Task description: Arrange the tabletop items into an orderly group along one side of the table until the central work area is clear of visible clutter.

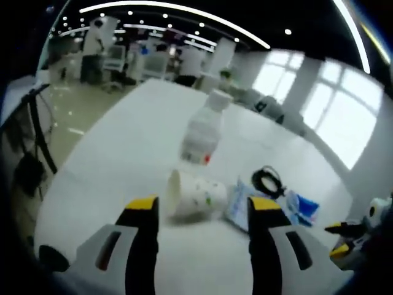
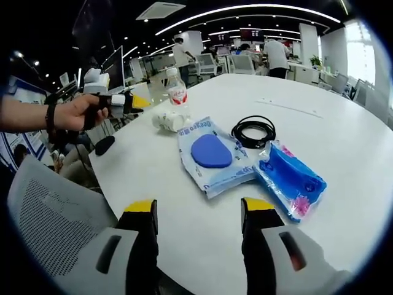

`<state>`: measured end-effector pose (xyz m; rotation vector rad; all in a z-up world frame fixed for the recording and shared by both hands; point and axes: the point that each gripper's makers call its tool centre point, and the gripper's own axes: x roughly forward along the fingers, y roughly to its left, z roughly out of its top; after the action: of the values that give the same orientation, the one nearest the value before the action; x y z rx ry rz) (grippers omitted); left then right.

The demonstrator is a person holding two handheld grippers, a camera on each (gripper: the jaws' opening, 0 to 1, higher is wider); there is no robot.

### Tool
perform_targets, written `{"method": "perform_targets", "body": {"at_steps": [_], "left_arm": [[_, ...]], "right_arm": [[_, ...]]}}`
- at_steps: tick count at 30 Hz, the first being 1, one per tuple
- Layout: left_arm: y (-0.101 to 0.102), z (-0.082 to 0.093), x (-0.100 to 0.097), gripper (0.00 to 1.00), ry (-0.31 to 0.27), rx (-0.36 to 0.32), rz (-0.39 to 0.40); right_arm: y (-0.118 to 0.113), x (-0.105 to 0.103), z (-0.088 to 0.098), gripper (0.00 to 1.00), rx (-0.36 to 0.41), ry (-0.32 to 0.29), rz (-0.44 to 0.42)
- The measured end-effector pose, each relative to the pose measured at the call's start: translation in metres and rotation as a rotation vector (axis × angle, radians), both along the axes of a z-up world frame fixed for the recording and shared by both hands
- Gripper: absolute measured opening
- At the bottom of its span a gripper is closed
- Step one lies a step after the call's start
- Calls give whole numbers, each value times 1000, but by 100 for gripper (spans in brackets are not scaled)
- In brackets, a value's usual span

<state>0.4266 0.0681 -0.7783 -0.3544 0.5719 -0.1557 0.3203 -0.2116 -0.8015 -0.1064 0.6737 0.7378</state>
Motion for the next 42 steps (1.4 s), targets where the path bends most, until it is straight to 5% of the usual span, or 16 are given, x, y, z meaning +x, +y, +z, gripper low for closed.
{"method": "perform_targets", "body": {"at_steps": [18,32,42], "left_arm": [[-12,-22,20,51,48,-76,-73],[-36,-29,13,0,62,-181,-97],[-50,-12,8,0,16,-119,-158]], "right_arm": [[-3,-1,-3,52,-4,17,-15],[-6,-3,-11,52,-44,32,-8],[-5,-3,-11,52,-42,28,-1]]}}
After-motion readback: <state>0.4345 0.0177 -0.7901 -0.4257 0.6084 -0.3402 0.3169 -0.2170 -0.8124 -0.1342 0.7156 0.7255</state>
